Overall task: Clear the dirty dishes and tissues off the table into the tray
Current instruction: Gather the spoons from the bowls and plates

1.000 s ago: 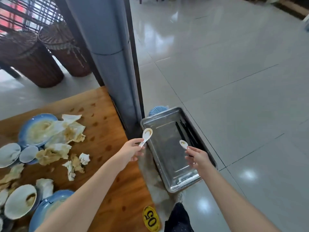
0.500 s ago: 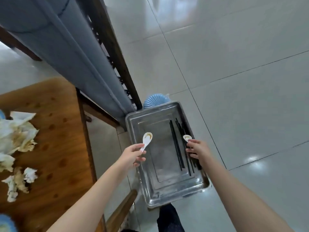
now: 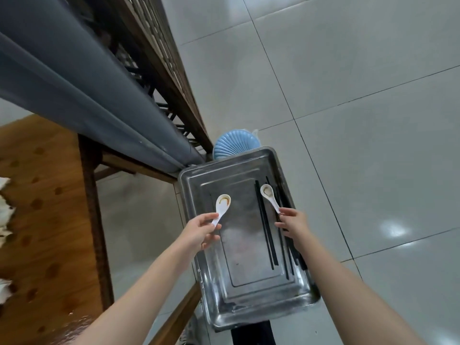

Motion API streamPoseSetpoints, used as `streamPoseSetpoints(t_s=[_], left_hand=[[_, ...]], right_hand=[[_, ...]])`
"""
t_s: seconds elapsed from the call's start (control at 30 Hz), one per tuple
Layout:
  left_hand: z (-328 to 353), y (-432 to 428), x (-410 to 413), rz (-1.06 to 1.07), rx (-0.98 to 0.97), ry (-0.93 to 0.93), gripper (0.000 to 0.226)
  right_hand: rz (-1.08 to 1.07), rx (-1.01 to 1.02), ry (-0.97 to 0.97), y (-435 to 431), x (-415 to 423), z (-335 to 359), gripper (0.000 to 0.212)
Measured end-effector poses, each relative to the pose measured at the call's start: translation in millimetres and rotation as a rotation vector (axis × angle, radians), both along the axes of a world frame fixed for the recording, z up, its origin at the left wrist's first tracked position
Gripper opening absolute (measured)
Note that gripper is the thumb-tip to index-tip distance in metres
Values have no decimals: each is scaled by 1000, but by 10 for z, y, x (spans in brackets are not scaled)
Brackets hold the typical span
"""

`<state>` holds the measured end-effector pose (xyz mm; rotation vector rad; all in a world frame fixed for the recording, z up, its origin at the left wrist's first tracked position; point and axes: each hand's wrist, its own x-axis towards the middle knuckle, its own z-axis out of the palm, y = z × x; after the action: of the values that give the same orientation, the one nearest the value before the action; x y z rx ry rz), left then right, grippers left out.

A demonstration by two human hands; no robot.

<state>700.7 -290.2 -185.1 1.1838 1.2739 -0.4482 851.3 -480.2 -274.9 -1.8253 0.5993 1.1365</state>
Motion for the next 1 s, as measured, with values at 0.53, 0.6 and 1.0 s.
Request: streamPoseSetpoints(t_s=[0.53, 0.6, 1.0], left_hand=[[-64, -701, 768, -199, -18, -78, 34], [-21, -769, 768, -356, -105, -35, 42], [600, -493, -72, -382, -20, -41, 38]], right_hand=[[-77, -31, 19, -1097, -115, 631, 21], [-91, -30, 3, -1169, -149, 709, 21], [-36, 38, -54, -866, -403, 1485, 23]])
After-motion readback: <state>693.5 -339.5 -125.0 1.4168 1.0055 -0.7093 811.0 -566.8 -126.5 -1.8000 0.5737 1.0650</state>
